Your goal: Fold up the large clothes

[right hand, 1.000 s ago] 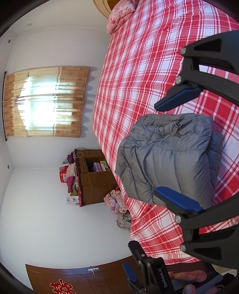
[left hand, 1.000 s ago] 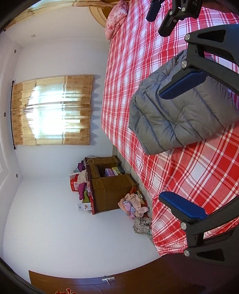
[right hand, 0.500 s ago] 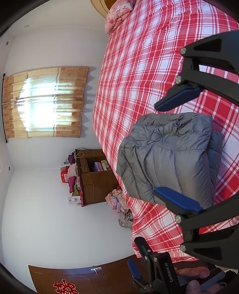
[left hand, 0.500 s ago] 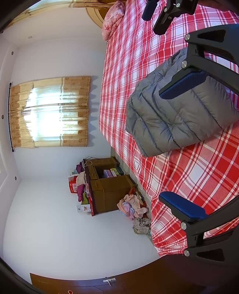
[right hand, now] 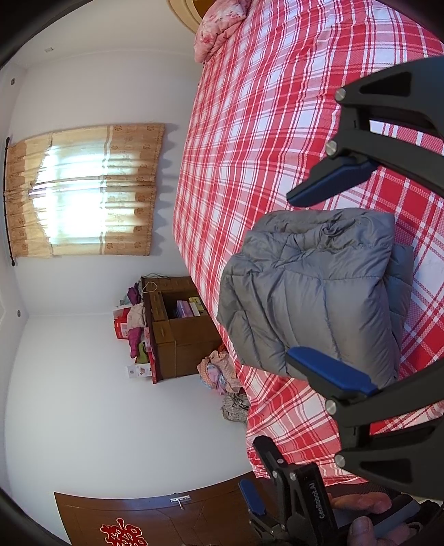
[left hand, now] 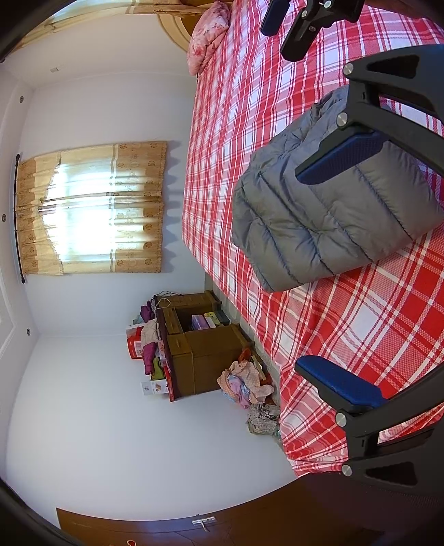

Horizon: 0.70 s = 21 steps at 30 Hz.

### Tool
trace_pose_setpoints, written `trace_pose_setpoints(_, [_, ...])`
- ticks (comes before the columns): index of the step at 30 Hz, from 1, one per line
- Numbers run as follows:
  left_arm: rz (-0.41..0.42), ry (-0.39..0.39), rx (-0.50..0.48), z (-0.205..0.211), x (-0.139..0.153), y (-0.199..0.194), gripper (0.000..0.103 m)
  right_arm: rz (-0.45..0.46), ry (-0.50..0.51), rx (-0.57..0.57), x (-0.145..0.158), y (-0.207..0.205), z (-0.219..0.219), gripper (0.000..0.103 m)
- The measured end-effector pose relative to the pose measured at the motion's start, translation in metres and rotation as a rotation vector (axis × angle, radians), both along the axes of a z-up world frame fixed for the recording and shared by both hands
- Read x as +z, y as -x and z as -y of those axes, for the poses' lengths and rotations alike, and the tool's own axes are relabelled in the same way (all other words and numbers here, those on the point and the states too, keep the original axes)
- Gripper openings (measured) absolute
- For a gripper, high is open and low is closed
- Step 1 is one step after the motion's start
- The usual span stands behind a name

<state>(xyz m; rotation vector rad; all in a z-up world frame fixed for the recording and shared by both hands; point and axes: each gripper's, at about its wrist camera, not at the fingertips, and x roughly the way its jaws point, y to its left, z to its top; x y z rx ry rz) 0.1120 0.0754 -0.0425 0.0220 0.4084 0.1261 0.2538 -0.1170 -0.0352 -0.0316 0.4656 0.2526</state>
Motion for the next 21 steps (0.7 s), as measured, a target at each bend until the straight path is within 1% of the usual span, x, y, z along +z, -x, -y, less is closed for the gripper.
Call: trace_pose_setpoints(21, [-0.002,0.002,-0.003,-0.0023,-0.0017,-0.0028,0.101,0.017,-0.006,0.000,0.0036,0.0010,-0.0036,0.086])
